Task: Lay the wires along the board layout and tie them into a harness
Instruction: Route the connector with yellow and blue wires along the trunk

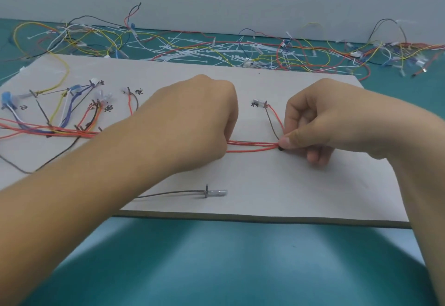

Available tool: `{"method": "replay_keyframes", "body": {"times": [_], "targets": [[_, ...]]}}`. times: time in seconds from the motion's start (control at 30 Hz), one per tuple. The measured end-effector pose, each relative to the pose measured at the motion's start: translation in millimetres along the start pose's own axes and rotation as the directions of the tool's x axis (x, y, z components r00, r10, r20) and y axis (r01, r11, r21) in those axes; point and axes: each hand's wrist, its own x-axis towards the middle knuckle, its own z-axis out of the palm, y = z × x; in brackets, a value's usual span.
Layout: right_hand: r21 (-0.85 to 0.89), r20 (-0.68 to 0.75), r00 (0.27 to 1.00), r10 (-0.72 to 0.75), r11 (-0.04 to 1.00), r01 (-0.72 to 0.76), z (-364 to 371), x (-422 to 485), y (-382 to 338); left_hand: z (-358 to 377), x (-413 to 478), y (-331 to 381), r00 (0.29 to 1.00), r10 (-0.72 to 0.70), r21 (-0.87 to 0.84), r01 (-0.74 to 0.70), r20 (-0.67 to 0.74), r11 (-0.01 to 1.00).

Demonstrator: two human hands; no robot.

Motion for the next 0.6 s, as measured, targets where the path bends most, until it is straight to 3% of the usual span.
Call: {"method": "replay_keyframes", "body": {"times": [0.17,0.3,0.6], "targets": [[-0.064,-0.038,0.999,0.018,0.998,-0.021,-3.4,1.2,2.4,-11.2,8.1,-13.8,0.992,0.035,-0.115,-0.021,0.121,0.993],[-0.086,-0.042,0.999,0.014,0.996,-0.018,-5.8,1.4,4.6,-11.3,13.2,-12.8,0.985,0.115,-0.141,-0.097,0.127,0.985],[-0.099,-0.124,0.991,-0.057,0.994,0.045,-13.8,0.4,8.3,21.8,23.1,24.4,0.970,0.234,-0.227,-0.242,-0.059,0.943]]}}
